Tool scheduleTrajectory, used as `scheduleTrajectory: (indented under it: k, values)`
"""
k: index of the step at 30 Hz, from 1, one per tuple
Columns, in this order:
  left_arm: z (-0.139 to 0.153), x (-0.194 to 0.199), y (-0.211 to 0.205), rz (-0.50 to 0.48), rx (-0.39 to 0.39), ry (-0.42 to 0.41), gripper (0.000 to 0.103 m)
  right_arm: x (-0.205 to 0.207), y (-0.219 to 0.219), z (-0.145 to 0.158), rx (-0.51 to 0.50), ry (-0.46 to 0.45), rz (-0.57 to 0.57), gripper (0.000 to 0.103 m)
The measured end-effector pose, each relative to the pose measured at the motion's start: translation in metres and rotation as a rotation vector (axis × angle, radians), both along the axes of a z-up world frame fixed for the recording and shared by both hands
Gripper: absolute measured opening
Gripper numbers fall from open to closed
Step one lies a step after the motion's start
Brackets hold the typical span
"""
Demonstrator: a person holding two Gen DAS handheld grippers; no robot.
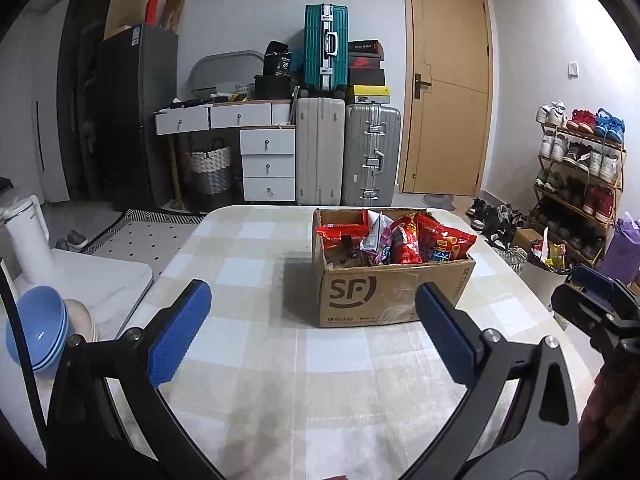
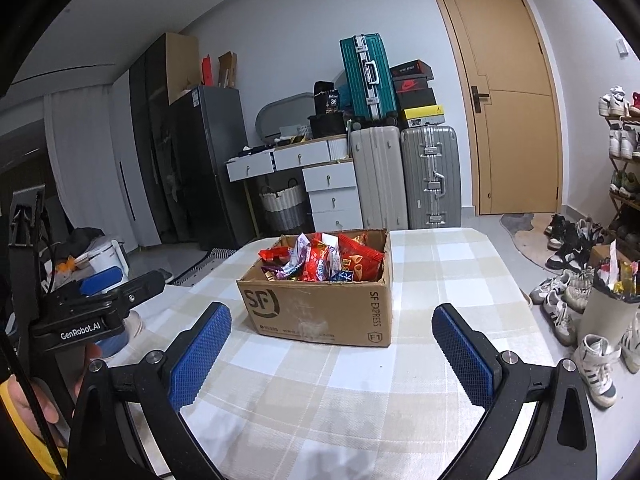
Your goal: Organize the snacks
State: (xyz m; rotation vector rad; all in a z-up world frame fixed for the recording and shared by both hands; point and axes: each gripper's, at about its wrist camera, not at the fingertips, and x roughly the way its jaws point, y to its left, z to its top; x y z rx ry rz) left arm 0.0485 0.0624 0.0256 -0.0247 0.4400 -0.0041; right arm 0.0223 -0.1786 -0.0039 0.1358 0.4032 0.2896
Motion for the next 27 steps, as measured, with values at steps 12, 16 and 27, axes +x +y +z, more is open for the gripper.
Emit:
scheduleTrajectory:
  k: [12, 16, 27]
  values:
    - [0.000, -0.013, 0.003, -0.001, 0.004, 0.003, 0.102, -0.002, 0.000, -0.002, 0.022, 0.016, 0.001, 0.103]
    - [-0.001, -0.013, 0.002, -0.010, 0.002, 0.009, 0.102, -0.001, 0.002, -0.003, 0.022, 0.025, 0.012, 0.102]
    - [-0.002, -0.010, 0.000, -0.009, 0.004, 0.032, 0.102, 0.000, 0.001, -0.004, 0.035, 0.029, 0.007, 0.102]
